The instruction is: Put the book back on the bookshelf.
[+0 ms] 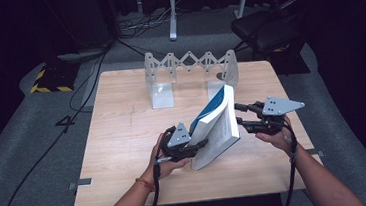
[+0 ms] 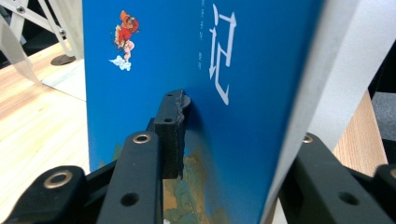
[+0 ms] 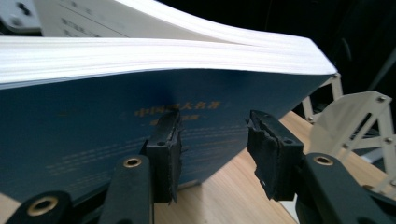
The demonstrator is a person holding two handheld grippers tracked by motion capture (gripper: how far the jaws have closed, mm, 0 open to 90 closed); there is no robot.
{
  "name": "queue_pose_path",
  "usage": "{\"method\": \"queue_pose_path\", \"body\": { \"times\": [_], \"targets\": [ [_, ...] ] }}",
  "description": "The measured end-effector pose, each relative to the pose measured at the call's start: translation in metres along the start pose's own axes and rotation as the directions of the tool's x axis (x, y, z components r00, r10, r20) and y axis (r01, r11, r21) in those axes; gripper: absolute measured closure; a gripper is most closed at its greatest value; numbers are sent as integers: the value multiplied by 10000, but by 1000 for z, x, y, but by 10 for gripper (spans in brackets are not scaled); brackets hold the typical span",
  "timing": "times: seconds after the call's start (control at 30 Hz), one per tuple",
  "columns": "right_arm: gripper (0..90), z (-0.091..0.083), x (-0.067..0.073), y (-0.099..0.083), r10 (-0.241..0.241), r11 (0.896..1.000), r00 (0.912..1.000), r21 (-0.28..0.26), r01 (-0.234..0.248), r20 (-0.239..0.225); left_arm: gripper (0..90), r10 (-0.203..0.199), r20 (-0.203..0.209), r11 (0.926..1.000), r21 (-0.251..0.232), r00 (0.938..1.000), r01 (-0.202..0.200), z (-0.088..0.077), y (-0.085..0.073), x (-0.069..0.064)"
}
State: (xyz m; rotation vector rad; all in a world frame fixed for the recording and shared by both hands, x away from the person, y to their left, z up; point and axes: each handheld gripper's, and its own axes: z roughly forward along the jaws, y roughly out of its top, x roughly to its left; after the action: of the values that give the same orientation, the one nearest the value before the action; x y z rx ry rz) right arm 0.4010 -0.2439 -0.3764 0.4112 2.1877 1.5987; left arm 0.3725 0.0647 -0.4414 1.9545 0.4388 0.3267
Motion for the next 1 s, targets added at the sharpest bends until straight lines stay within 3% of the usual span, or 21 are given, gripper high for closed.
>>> {"method": "queue_pose_path", "body": {
  "times": [0.07, 0.1, 0.13, 0.27, 0.6, 0.73, 0.87, 1.0],
  "targets": [
    [551, 1, 5, -1, 357, 9988, 9978, -302, -374, -555, 624, -8, -94, 10000, 27, 10000, 9, -3, -1, 2],
    [549, 4, 10, 0, 302, 9992, 9971, -250, -320, -697, 627, -86, -137, 10000, 33, 9999, 87, -5, -2, 2],
    [549, 6, 15, 1, 36, 9999, 9977, -157, -47, -674, 628, -121, -222, 9999, 36, 9997, 122, -7, -3, 2],
    [526, 17, 30, 4, -262, 9996, 9971, 110, 270, -720, 624, -51, -417, 9997, 248, 9991, 61, -14, -5, 2],
    [494, 41, 50, -6, -442, 9958, 9911, 746, 539, -1254, 612, 468, -796, 9934, 1079, 9957, -381, -34, -9, 0],
    [487, 44, 56, -8, -578, 9938, 9900, 875, 694, -1286, 588, 522, -535, 9895, 1372, 9972, -444, -41, -13, -4],
    [482, 48, 59, -10, -504, 9935, 9884, 936, 642, -1433, 457, 538, 58, 9869, 1519, 9985, -541, -46, -16, -14],
    [483, 51, 61, -11, -595, 9917, 9878, 1046, 750, -1441, 269, 635, -280, 9846, 1651, 9976, -580, -38, -12, -30]
  ]
}}
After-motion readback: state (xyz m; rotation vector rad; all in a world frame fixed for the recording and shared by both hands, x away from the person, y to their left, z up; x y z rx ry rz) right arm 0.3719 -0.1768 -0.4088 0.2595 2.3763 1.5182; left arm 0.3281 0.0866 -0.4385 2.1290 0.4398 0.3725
